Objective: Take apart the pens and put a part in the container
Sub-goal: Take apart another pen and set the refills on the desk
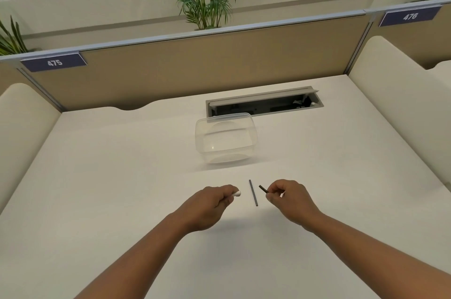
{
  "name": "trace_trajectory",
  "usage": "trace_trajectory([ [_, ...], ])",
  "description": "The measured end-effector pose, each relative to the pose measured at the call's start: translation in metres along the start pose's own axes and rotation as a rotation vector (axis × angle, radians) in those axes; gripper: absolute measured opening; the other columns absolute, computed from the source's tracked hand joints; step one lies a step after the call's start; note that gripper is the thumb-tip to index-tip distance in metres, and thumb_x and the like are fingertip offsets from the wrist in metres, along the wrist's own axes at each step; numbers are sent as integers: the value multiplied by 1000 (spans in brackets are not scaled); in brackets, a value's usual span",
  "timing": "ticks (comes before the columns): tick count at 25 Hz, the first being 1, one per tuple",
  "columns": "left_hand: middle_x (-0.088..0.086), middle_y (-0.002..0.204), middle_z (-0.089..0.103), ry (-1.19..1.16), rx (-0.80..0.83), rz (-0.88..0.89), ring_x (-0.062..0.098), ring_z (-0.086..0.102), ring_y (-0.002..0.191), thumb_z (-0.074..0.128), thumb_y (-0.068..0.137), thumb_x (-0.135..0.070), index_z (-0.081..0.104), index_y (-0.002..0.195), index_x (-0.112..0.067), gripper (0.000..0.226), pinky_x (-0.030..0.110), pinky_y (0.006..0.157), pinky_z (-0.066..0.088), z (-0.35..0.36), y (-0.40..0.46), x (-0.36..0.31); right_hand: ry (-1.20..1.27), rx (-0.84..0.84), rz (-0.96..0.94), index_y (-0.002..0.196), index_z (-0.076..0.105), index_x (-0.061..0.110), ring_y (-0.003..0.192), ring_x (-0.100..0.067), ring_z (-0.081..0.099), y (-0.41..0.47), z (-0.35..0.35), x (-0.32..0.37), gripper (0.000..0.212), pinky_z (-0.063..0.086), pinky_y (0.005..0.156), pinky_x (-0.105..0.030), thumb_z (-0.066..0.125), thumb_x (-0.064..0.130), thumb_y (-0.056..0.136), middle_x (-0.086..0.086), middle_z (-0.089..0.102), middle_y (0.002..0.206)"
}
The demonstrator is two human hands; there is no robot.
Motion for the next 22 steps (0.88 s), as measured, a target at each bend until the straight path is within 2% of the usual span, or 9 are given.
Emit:
trace_trajectory([
  [4, 2, 85, 59, -180, -99, 2, 27, 53, 80, 35, 107, -35, 52, 115, -46, 22, 36, 74, 50, 9, 6, 6, -75, -24, 104, 75, 67, 26, 68, -11, 62, 19, 14, -11, 9, 51, 61, -28, 68, 26, 84, 8, 66, 73],
  [7, -8, 80, 57, -242, -176, -15, 14, 50, 72, 36, 107, -33, 51, 117, -50, 25, 19, 66, 43, 16, 10, 11, -150, -40, 149, 78, 67, 23, 74, -14, 64, 35, 23, -17, 6, 54, 68, -31, 67, 25, 84, 10, 65, 76],
  [9, -9, 80, 58, -283, -212, -26, 9, 49, 70, 37, 107, -30, 52, 117, -49, 26, 14, 64, 40, 19, 13, 13, -178, -45, 175, 81, 67, 21, 76, -15, 63, 44, 27, -22, 5, 53, 69, -31, 66, 25, 84, 9, 65, 78],
  [12, -3, 81, 59, -354, -234, -64, 17, 50, 73, 37, 107, -27, 54, 113, -46, 26, 17, 65, 41, 21, 16, 18, -215, -46, 194, 83, 65, 19, 77, -16, 62, 53, 34, -28, 5, 48, 64, -29, 64, 24, 83, 7, 65, 81],
  [15, -10, 75, 56, -373, -232, -76, 6, 45, 67, 37, 108, -26, 56, 112, -43, 25, 15, 62, 39, 21, 19, 21, -224, -37, 200, 85, 63, 20, 78, -17, 61, 58, 37, -33, 5, 45, 63, -29, 64, 25, 83, 8, 64, 82],
  [22, -11, 75, 56, -417, -228, -83, 5, 44, 64, 38, 108, -24, 57, 113, -40, 25, 13, 61, 39, 24, 25, 22, -184, -56, 224, 82, 62, 23, 72, -14, 61, 58, 40, -37, 12, 43, 59, -28, 69, 33, 80, 10, 63, 75],
])
Point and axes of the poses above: each hand's wrist, its own y-axis towards the middle knuckle, its own z-axis out of the palm, x = y × z, the point moved 1 cm from there along y, towards the middle knuckle
